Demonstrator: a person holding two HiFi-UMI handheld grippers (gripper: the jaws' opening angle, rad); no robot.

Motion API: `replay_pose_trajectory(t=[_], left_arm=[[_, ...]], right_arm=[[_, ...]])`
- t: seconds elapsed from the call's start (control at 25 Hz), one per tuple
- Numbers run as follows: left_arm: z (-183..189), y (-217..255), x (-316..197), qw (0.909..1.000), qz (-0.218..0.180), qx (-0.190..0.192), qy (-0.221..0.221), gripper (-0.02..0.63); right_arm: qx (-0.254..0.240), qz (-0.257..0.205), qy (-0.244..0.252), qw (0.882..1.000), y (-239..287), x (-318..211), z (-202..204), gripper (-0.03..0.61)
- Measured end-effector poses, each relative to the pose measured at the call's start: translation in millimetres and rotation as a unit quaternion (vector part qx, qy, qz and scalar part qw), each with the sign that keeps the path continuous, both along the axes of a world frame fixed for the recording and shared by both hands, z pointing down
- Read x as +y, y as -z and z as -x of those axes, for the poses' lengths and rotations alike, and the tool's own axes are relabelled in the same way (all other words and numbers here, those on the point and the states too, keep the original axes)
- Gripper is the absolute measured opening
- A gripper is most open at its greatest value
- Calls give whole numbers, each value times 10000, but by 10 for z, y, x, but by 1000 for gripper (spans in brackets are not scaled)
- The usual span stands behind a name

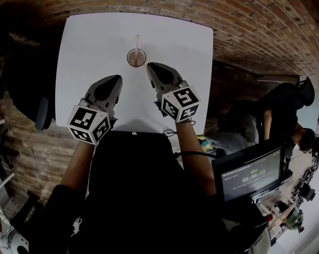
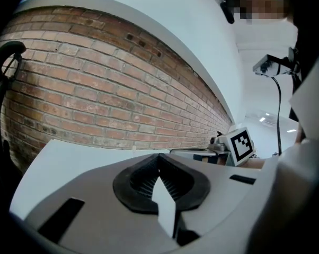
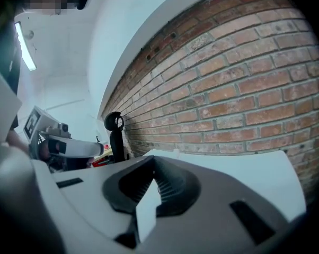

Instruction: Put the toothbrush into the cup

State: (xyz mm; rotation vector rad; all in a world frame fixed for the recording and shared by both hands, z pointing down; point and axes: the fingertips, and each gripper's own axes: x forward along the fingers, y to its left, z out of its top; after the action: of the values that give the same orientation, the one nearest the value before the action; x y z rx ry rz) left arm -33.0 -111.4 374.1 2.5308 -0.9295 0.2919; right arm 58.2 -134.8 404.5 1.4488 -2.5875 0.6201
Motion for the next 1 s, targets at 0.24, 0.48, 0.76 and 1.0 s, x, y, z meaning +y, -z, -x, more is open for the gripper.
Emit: replay_pose_trajectory(t=[0.24,0.48,0.76,1.0], left_arm=[[18,95,22,9999,-87,48,-14,5],[107,142,25,9999,-146,47,37,5],[130,157,29,9999,-128,24,-19,5],[138,198,1,9998,-189,36,7,5]], right_arm=[[23,-274,112,9996,263,244,59,3],[102,-464,68,9988,437,435,58,3],[221,-493,32,9985,445,456,37,3],[201,-571,-20,9982,497,405,44,3]])
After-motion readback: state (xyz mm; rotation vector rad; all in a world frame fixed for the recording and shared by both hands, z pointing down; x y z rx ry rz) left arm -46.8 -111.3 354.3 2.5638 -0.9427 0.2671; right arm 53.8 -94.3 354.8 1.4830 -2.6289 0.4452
